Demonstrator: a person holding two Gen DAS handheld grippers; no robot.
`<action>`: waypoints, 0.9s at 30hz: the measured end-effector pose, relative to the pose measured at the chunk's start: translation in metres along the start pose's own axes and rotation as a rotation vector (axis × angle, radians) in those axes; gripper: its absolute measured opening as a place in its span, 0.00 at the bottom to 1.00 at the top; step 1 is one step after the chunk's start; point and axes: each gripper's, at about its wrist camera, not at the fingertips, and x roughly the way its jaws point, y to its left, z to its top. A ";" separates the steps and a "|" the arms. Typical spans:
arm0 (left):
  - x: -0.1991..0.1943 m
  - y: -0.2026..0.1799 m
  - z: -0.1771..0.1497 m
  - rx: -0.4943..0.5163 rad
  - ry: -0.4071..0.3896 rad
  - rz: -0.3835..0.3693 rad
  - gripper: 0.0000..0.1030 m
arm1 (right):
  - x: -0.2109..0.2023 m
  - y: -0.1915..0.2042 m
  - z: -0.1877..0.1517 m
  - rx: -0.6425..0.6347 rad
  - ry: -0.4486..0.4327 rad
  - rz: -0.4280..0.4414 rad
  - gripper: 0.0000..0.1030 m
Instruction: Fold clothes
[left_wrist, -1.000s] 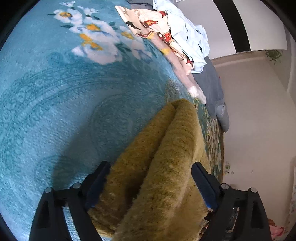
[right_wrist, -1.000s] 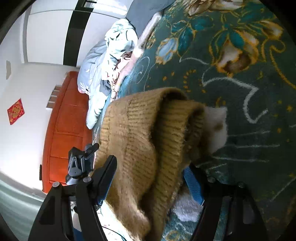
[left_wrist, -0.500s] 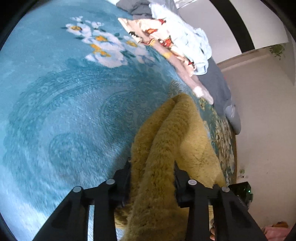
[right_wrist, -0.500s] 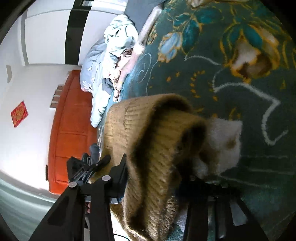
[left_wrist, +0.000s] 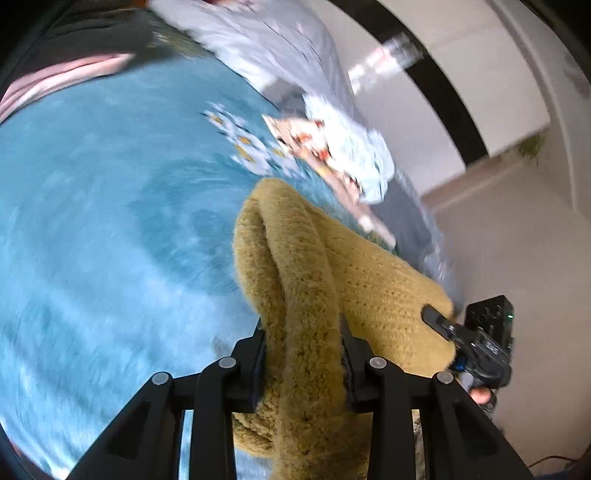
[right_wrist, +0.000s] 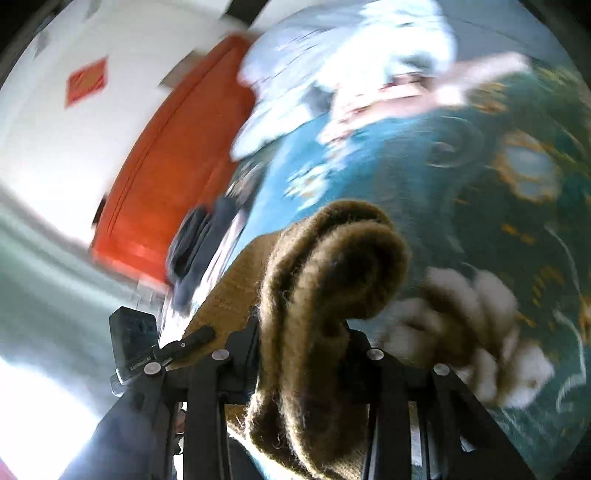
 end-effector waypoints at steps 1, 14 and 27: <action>-0.001 0.009 -0.006 -0.026 -0.005 0.006 0.33 | 0.006 0.001 0.004 -0.024 0.018 0.005 0.35; 0.016 0.061 -0.026 -0.194 0.049 0.017 0.44 | 0.043 -0.064 -0.008 0.076 0.113 -0.072 0.41; -0.011 0.058 -0.055 -0.208 0.059 0.070 0.63 | -0.027 -0.063 -0.072 0.125 0.048 -0.154 0.46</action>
